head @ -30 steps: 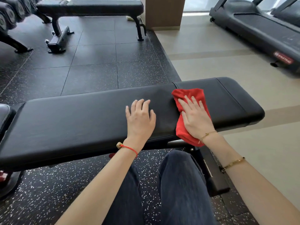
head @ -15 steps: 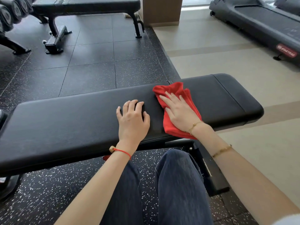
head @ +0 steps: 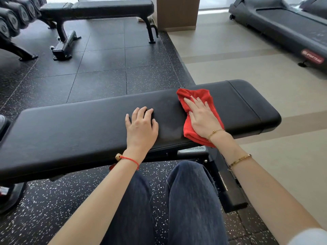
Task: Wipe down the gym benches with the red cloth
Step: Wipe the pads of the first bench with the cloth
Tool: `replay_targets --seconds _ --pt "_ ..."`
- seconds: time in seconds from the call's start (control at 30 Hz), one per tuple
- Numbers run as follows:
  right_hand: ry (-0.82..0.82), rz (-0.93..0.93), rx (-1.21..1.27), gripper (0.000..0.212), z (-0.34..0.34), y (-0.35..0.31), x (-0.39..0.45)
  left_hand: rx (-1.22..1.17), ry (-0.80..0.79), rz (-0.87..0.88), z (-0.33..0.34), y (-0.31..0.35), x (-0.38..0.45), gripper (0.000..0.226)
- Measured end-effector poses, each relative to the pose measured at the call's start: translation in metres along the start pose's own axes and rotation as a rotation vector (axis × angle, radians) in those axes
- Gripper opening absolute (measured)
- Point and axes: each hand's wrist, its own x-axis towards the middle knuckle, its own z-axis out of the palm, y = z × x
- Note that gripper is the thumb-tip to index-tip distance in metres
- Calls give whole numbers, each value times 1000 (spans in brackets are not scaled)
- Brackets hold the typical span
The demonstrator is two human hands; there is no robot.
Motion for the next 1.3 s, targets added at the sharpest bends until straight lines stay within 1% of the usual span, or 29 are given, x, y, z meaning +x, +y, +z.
replay_targets --seconds 0.1,0.27,0.4,0.5,0.57,0.63,0.73,0.8,0.87,0.93,1.03,1.13,1.2,1.3 --pt "30 34 24 52 -3 6 -11 -29 -7 -9 1 3 2 40" --pt "77 106 -29 52 -14 28 -26 -56 -9 29 5 17 6 36" --pt "59 243 -35 51 -30 62 -13 -75 -25 50 13 35 10 38" --pt "5 318 -34 52 -41 76 12 -87 -46 40 19 50 12 41" --pt "-16 298 -30 54 -41 73 24 -85 -50 16 22 57 12 42" --pt "-18 237 -19 57 -36 65 24 -71 -42 6 25 59 12 42" --pt "4 145 -30 57 -29 63 6 -56 -22 11 29 56 11 43" --pt "30 119 -43 55 -31 74 -8 -57 -5 21 31 54 11 43" --pt "66 134 -31 54 -36 90 -18 -49 12 25 32 54 10 43" --pt "82 187 -32 52 -42 109 -20 -45 23 20 33 55 10 43" --pt "46 288 -39 51 -52 129 -2 -38 37 18 34 56 9 43" --pt "-8 332 -36 50 -55 131 26 -26 49 5 33 59 9 42" --pt "-22 307 -52 49 -53 124 37 -10 58 0 33 60 10 41" --pt "-41 189 -43 49 -45 107 31 0 74 -4 34 60 10 40"
